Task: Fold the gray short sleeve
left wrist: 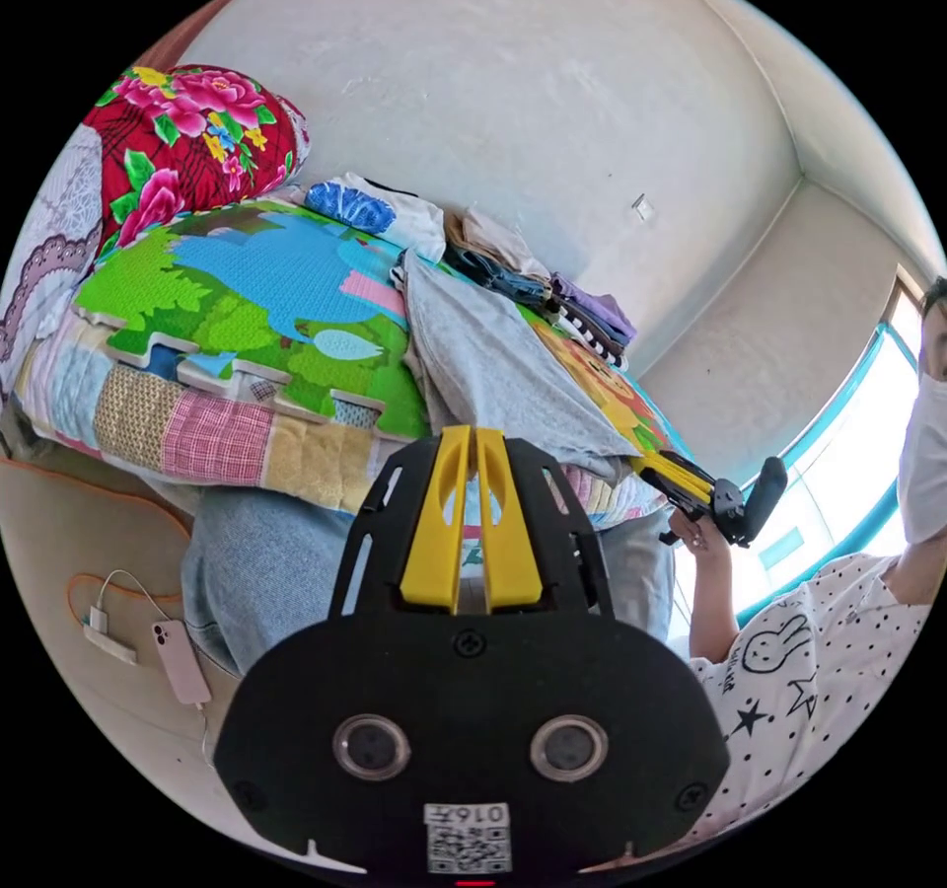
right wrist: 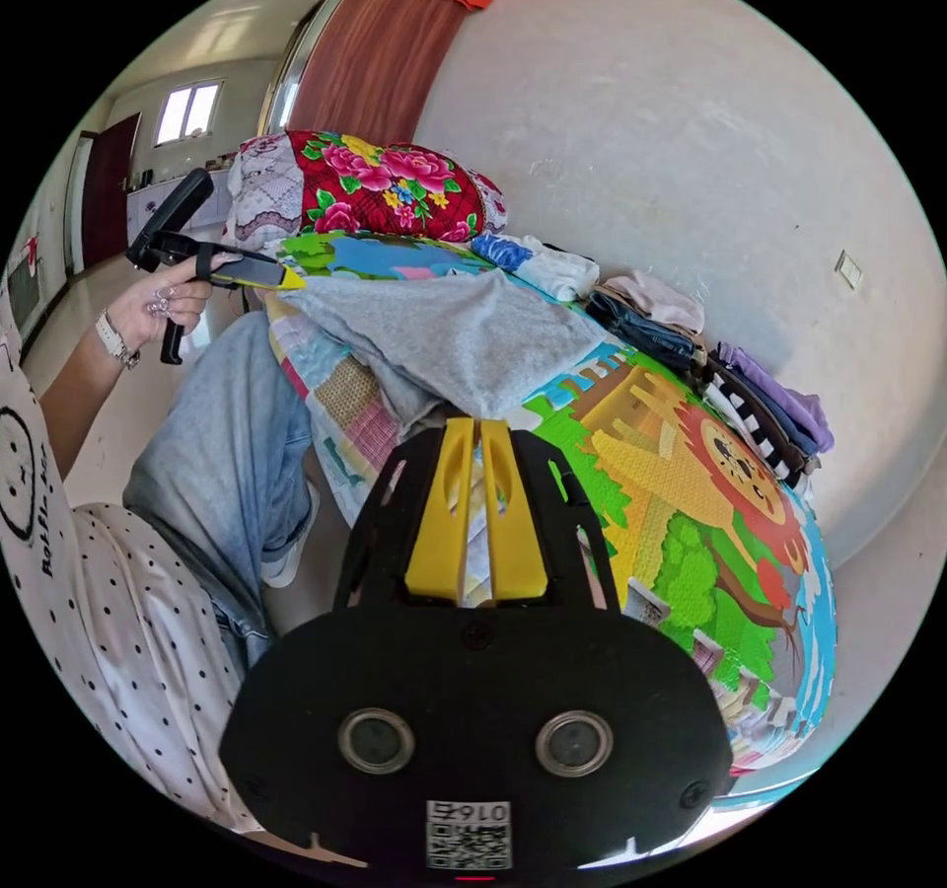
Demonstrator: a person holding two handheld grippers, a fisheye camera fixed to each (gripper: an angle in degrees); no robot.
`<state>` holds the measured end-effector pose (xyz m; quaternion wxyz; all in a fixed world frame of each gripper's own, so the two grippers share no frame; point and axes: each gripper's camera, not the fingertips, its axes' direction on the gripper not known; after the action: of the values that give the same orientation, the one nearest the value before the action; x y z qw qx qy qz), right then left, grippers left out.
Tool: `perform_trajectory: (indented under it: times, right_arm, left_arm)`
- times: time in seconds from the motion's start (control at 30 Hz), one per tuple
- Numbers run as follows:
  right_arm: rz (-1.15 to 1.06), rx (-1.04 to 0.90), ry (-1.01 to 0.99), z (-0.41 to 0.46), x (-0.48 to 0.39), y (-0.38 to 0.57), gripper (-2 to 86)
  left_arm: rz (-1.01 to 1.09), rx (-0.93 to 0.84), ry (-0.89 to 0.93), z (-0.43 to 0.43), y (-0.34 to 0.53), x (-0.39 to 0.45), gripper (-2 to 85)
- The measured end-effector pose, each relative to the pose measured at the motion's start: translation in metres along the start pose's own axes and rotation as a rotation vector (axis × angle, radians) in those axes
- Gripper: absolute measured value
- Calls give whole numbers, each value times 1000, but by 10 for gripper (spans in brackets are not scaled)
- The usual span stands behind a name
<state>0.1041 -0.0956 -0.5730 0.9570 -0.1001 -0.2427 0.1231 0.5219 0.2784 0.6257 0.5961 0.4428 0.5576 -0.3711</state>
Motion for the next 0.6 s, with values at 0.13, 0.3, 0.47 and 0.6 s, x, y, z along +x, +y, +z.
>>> perform_trajectory:
  times: [0.13,0.3,0.47,0.6]
  right_arm:
    - [-58,22,91,-5,-7,12,2]
    - [-186,28,97,-2,-12,31,0]
    - [-111,68,16,-1,6,49,1]
    - [-162,-52,-1,17,19,55,4]
  left_arm:
    - [-8,23,29,-10,-12,-8,-9]
    - [-5,9,59,-19,-23,-19,-9]
    - [-31,-44,97,-15,-27,-26,-9]
    - [-15,-116,87,-9,-36,-25,-9]
